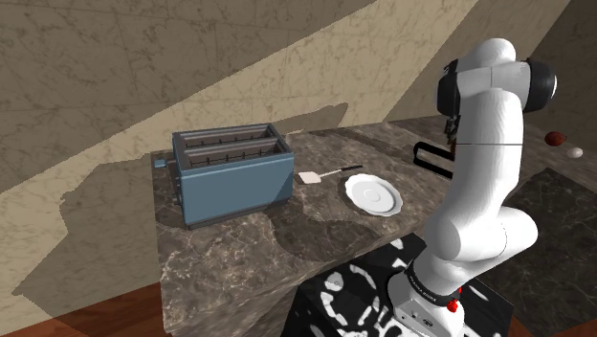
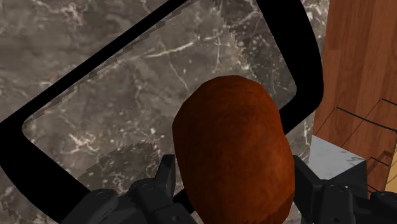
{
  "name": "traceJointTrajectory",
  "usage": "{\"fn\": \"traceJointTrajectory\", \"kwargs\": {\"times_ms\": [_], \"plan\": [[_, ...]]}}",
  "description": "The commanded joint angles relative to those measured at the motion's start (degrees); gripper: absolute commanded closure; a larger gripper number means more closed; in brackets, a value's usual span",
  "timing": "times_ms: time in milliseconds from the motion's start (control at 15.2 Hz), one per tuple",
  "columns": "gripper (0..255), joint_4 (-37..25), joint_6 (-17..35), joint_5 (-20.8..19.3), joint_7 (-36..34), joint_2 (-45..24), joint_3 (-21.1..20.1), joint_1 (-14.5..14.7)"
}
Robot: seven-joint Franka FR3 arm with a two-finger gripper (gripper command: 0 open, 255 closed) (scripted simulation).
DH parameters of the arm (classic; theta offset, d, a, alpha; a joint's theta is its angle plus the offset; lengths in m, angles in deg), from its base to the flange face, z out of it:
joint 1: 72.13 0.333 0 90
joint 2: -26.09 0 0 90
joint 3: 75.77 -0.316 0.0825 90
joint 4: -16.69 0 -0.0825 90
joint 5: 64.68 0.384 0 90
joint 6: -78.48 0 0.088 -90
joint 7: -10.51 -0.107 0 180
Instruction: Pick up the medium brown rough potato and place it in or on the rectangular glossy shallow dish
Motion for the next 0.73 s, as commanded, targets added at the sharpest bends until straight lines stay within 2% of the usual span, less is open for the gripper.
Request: {"fn": "traceJointTrajectory", "kwargs": {"times_ms": [0,198,660], "plan": [[255,1.2,1.4,0.3,-0.1,-0.3,-0.2,0.1],[255,2.7,3.6,0.8,-0.1,-1.1,-0.7,0.1],[255,2.7,3.6,0.8,-0.1,-1.1,-0.7,0.1]]}}
